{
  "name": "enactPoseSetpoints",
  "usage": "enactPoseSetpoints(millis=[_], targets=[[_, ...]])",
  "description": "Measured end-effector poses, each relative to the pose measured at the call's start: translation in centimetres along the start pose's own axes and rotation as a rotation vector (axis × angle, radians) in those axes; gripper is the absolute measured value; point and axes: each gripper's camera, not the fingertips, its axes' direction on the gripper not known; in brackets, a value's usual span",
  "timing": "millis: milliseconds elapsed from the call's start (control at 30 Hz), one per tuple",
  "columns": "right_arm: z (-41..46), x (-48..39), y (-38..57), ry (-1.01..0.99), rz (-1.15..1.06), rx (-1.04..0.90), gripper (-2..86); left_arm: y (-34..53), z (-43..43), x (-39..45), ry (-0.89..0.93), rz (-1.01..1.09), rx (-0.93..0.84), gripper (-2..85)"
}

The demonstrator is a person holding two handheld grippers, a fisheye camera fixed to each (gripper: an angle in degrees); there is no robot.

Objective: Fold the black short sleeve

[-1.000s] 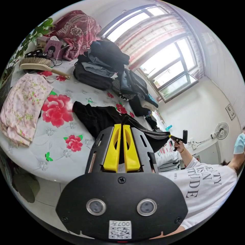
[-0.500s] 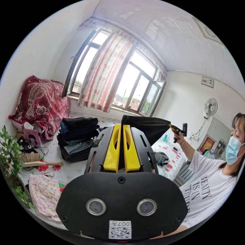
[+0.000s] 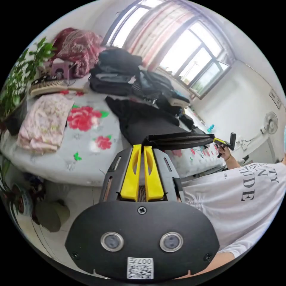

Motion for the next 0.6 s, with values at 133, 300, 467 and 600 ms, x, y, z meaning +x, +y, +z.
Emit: enactPoseSetpoints(millis=[133,300,467,600], targets=[[7.5,-0.1,3.2,-0.024,0.078,-0.176,-0.2,5.1,4.7,-2.4,-0.025,-0.129,-0.125,-0.9],[9.3,-0.6,4.1,-0.047,0.121,-0.159,-0.2,7.2,4.0,-3.4,-0.031,-0.161,-0.1,-0.9],[12.0,-0.4,4.5,-0.021,0.174,-0.187,0.0,7.8,5.1,-4.1,-0.079,-0.12,-0.185,-0.6],[17.5,0.4,4.1,-0.029,0.305,-0.328,0.8,8.9,7.8,-7.2,-0.046,-0.205,-0.25,0.9]])
